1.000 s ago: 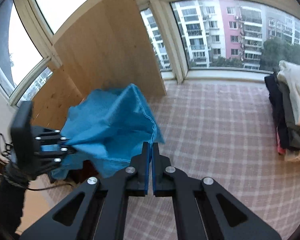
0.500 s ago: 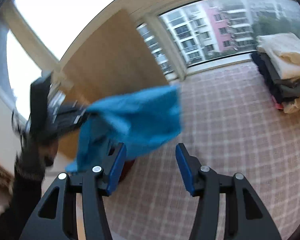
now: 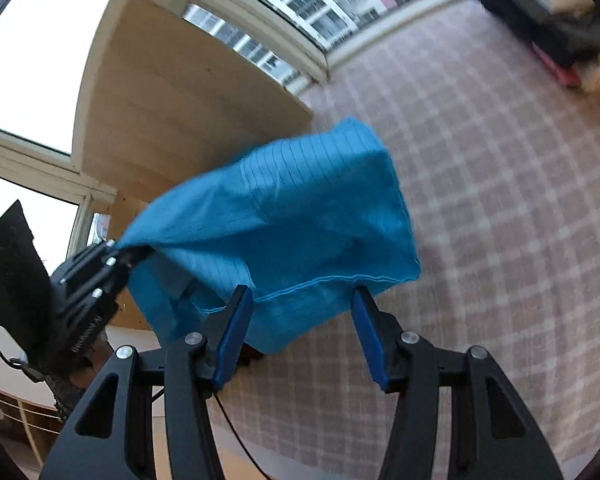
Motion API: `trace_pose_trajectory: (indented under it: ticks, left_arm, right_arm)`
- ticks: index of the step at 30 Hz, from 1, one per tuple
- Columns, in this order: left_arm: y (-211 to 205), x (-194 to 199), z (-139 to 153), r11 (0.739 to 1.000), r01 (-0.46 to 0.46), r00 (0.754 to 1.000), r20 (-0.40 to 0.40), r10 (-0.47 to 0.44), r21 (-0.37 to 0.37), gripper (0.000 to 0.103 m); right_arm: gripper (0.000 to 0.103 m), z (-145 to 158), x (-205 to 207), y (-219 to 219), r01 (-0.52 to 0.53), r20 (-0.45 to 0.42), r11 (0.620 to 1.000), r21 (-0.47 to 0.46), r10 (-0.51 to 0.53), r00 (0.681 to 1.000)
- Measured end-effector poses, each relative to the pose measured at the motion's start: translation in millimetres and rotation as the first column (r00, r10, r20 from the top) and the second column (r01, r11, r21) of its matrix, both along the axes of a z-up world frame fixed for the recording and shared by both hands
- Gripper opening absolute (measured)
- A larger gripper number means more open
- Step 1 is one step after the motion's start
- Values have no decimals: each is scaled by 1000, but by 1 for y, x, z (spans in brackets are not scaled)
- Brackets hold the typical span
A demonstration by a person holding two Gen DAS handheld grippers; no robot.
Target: Fold clothes
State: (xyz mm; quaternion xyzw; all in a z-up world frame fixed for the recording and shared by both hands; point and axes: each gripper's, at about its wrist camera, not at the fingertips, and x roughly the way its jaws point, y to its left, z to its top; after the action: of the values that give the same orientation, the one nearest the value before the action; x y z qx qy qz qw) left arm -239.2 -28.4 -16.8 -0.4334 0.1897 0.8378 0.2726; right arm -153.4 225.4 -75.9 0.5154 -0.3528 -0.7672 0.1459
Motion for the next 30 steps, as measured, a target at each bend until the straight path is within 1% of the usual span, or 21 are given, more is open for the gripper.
trace_pose_trajectory:
  ticks: [4, 5, 8, 10, 13, 15, 16, 19, 21, 22, 25, 27, 28, 29, 30]
  left_arm:
    - [6, 3, -3, 1000, 17, 1000, -12, -17, -18, 3]
    - [7, 4, -4, 1000, 20, 1000, -13, -20, -19, 3]
    - [11, 6, -6, 999, 32, 999, -19, -33, -28, 3]
    - [15, 7, -7, 999, 45, 999, -19, -46, -29, 3]
    - [17, 7, -9, 998, 53, 998, -12, -54, -23, 3]
    - [17, 5, -10, 998, 56, 998, -8, -56, -21, 3]
    - [18, 5, -11, 998, 57, 998, -6, -57, -20, 3]
    - [10, -3, -9, 999, 31, 1000, 3, -31, 6, 3]
    - [2, -9, -8, 999, 7, 1000, 11, -7, 32, 3]
    - [-3, -12, -7, 999, -8, 1000, 15, 7, 46, 3]
    - [-13, -13, -2, 996, -29, 1000, 14, 28, 81, 3]
    - [-17, -14, 0, 994, -35, 999, 22, 33, 104, 3]
    - [-18, -15, 0, 993, -40, 999, 26, 37, 114, 3]
    - [-19, -16, 0, 991, -45, 999, 30, 41, 123, 3]
    - [-20, -16, 0, 990, -50, 998, 34, 46, 132, 3]
  right_arm:
    - [51, -10, 2, 9, 38, 70, 994, -102, -31, 997]
    - [51, -9, 2, 12, 44, 78, 993, -106, -36, 996]
    - [51, -9, -1, 16, 55, 83, 996, -72, -49, 995]
    - [51, -15, -3, 13, 57, 98, 995, -79, -50, 994]
    - [50, -16, -5, 2, 11, 70, 999, -37, -9, 998]
    - [25, -15, -4, -6, -38, 36, 999, -24, 39, 999]
    - [5, -15, -3, -10, -64, 23, 998, -6, 64, 998]
    - [4, -11, 3, -9, -127, -22, 990, 59, 128, 992]
    - [3, -1, 10, -2, -139, -61, 977, 164, 151, 987]
    - [3, 6, 13, 5, -129, -89, 968, 215, 151, 984]
    - [3, 39, 16, 34, -26, -199, 946, 323, 95, 975]
    - [2, 65, 17, 51, 93, -304, 899, 428, 46, 952]
    - [2, 74, 16, 59, 146, -337, 868, 474, 26, 941]
    - [2, 75, 12, 67, 176, -338, 850, 497, 3, 941]
    - [3, 73, 10, 73, 193, -336, 853, 485, -22, 942]
